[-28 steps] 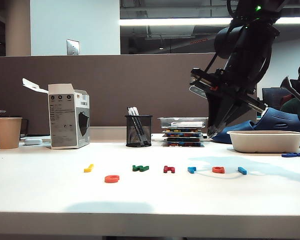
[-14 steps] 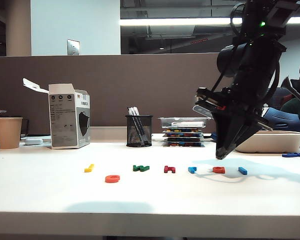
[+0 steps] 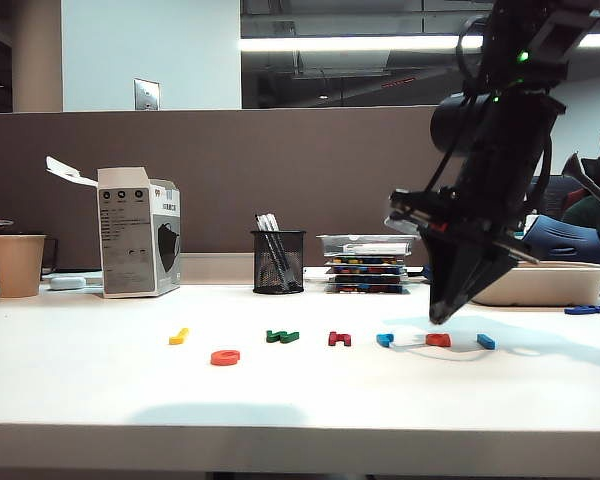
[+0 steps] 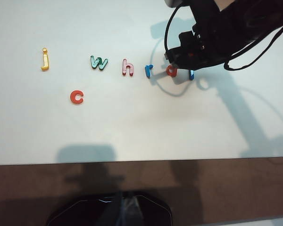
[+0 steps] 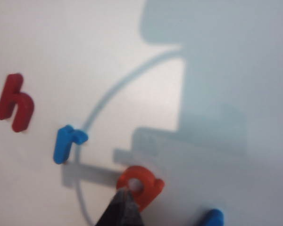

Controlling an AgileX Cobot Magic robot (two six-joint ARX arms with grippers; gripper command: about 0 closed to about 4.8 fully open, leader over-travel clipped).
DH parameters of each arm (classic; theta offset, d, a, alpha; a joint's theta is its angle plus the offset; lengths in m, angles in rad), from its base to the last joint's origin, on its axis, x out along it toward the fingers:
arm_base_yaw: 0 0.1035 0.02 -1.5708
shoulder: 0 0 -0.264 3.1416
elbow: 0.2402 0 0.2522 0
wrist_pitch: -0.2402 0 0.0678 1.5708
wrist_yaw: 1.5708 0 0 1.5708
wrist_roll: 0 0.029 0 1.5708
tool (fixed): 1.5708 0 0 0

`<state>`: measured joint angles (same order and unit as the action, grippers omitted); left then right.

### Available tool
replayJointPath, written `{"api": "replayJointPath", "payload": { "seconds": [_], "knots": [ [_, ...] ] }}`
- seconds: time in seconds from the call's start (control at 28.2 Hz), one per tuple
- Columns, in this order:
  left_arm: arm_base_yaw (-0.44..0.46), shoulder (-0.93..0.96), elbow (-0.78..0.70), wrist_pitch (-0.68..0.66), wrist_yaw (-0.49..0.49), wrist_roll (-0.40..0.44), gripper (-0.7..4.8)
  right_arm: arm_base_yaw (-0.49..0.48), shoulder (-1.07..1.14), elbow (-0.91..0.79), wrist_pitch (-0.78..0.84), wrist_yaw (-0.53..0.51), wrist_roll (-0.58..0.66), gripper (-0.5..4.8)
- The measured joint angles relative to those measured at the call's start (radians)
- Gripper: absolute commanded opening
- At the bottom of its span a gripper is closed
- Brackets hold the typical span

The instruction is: Select the appropriate letters from the row of letter magnets placed on the table to arrange into the word "car".

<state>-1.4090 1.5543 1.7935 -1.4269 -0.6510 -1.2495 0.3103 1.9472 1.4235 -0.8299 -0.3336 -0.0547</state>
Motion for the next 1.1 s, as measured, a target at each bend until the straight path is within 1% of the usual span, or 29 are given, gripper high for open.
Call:
{"api": "replayJointPath", "payload": {
  "seconds": [0.64,0.85,1.1],
  "knots": [
    [0.0,0.0,0.0,0.0,0.0,0.0,-0.05,0.002,0.027,-0.001,0.016,0.001,0.002,-0.06],
    [0.0,0.0,0.0,0.0,0.0,0.0,-0.05,0.004,0.027,-0.001,-0.032,0.001,0.001,-0.06],
    [0.0,0.0,0.0,0.0,0.0,0.0,-0.05,0.022,0.027,-0.001,-0.051,-0.003,0.0,-0.06]
  ]
}}
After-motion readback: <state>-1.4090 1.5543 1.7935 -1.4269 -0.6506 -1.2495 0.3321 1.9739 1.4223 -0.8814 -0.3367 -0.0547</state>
